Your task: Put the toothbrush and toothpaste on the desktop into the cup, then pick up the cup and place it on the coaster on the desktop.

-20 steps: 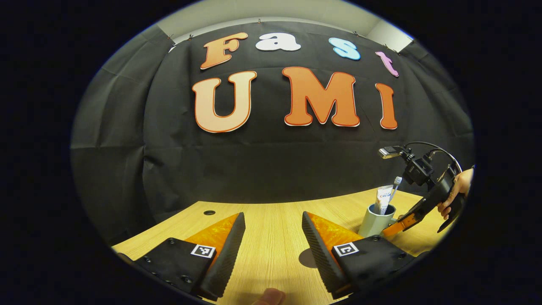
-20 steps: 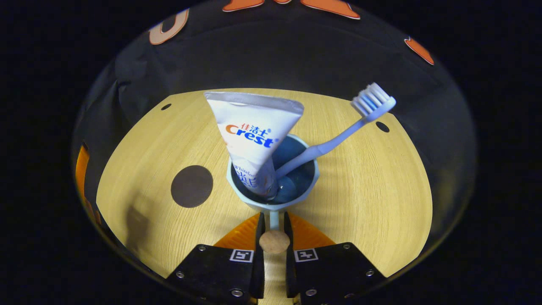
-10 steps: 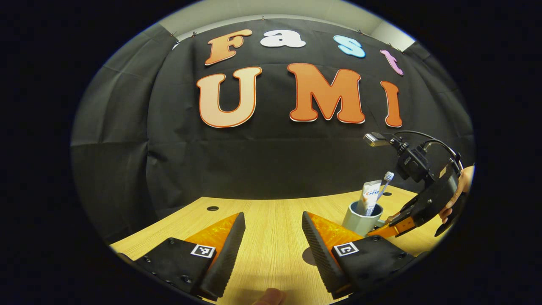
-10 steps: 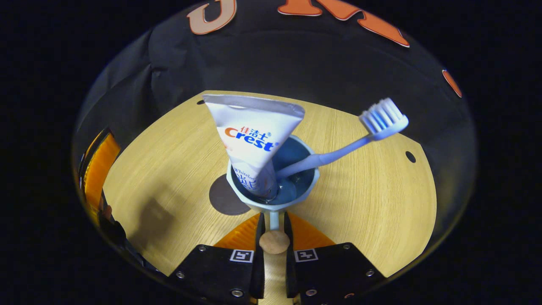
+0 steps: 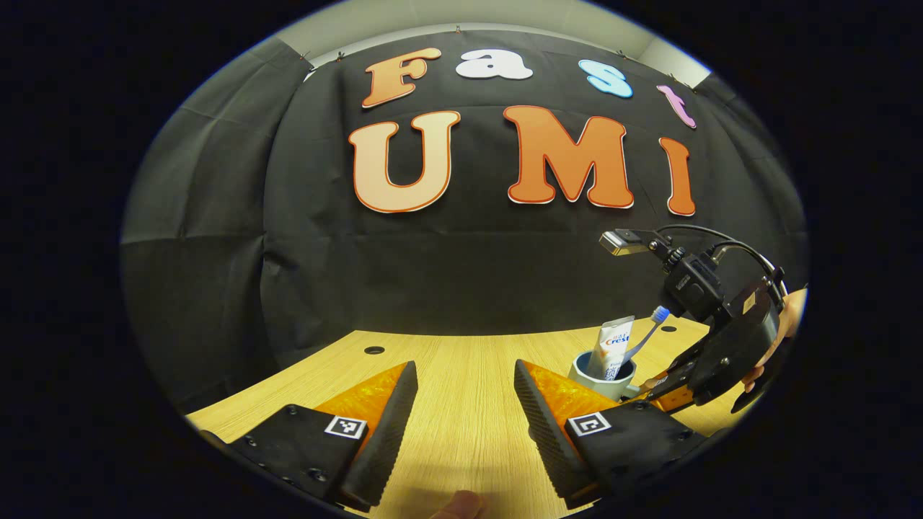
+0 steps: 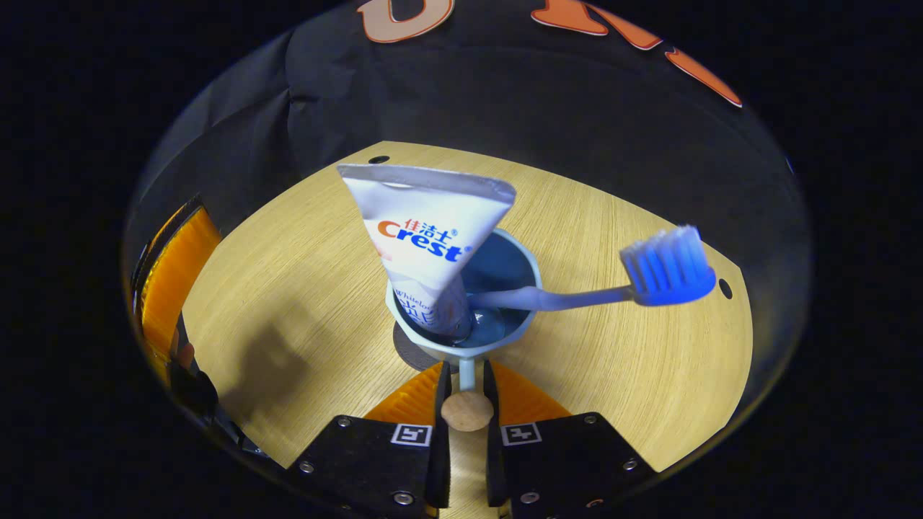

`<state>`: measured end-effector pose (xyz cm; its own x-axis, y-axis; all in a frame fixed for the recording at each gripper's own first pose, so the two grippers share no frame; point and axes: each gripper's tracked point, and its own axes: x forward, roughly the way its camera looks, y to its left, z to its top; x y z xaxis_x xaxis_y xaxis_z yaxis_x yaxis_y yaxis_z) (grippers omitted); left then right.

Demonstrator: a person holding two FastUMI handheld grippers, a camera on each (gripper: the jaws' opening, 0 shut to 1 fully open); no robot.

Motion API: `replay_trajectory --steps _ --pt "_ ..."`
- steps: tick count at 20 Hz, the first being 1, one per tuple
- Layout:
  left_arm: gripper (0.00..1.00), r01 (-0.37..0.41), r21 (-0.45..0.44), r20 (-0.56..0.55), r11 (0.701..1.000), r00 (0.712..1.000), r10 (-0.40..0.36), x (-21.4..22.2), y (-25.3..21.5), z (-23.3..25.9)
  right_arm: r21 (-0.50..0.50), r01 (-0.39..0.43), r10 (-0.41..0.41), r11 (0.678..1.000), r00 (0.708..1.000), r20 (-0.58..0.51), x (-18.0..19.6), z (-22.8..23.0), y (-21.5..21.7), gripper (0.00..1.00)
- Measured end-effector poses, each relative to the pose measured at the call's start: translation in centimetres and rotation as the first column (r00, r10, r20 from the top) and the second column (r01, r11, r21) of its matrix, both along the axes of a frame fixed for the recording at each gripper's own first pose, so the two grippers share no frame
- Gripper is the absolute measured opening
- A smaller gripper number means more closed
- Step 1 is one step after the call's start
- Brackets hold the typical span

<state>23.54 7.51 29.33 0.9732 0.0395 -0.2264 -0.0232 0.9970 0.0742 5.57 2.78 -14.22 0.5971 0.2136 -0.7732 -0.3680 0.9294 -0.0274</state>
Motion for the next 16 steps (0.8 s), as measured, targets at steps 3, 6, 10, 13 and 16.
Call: replay_trajectory --steps 3,6,10,13,16 --pt "0.86 -0.008 -0.007 -0.014 1.0 1.0 0.008 -0.2 0.4 -0.4 -0.012 -0.025 0.025 1.0 1.0 -0.007 0.0 0.4 -0.3 0.2" --pt "0.86 -0.017 -0.008 -0.017 1.0 1.0 0.017 -0.1 0.7 -0.7 -0.017 -0.038 0.038 0.999 0.999 -0.02 0.0 0.4 -0.4 0.2" --pt "0.86 -0.019 -0.021 -0.034 1.0 0.999 0.019 -0.1 0.9 -1.4 0.003 -0.036 0.036 0.999 0.999 0.014 0.5 1.4 -0.5 0.28" --pt "0.86 -0.015 -0.029 -0.039 0.999 0.999 0.013 0.0 0.5 -1.5 0.032 -0.037 0.035 0.999 0.998 0.059 1.0 1.6 -0.3 0.33" --pt "0.86 -0.008 -0.04 -0.04 0.999 0.999 0.007 0.1 0.0 -1.4 0.055 -0.066 0.06 0.996 0.992 0.109 1.3 2.1 -0.1 0.4"
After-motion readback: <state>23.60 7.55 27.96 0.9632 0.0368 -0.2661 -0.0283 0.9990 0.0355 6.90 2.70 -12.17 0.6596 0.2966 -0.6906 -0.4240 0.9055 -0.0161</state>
